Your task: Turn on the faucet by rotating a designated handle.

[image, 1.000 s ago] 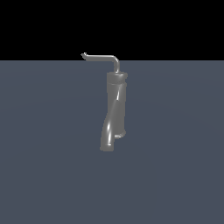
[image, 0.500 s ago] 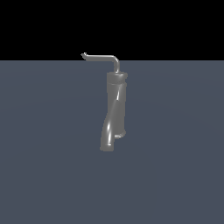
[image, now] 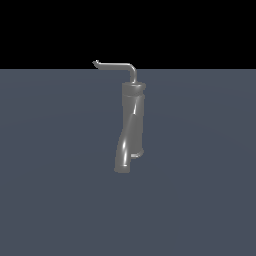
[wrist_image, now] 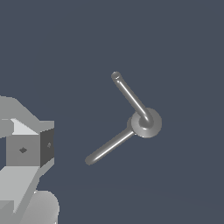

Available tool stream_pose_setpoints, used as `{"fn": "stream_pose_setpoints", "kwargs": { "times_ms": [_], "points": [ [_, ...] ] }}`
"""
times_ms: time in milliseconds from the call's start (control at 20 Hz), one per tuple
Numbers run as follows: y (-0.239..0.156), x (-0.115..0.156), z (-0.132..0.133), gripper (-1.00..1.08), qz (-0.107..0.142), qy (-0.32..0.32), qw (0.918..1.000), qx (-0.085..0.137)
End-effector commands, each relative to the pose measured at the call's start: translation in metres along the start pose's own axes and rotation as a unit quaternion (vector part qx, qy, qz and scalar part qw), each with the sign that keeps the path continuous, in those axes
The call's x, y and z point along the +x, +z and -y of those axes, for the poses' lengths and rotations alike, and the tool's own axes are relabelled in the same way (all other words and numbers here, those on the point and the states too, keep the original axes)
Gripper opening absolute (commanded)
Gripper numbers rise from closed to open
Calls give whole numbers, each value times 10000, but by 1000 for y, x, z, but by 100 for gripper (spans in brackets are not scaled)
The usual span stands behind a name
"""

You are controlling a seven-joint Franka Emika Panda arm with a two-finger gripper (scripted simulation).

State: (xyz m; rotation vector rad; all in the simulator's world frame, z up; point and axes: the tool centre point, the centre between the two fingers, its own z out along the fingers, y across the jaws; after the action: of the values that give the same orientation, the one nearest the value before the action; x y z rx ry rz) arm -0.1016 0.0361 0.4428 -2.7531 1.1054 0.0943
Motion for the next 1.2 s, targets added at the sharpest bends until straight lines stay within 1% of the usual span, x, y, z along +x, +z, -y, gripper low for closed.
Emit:
{"fn": "stream_pose_setpoints", "kwargs": {
  "times_ms": [0,250,550,850,1150],
  "points": [
    [9,8,8,-100,11,338,9994,-20],
    [27,24,24,-100,2,1001,9949,-78],
    [51,42,42,-100,-62,1787,9837,-161],
    [76,59,59,-100,-187,2552,9664,-244],
    [101,74,75,-100,-372,3285,9432,-309]
  ]
}}
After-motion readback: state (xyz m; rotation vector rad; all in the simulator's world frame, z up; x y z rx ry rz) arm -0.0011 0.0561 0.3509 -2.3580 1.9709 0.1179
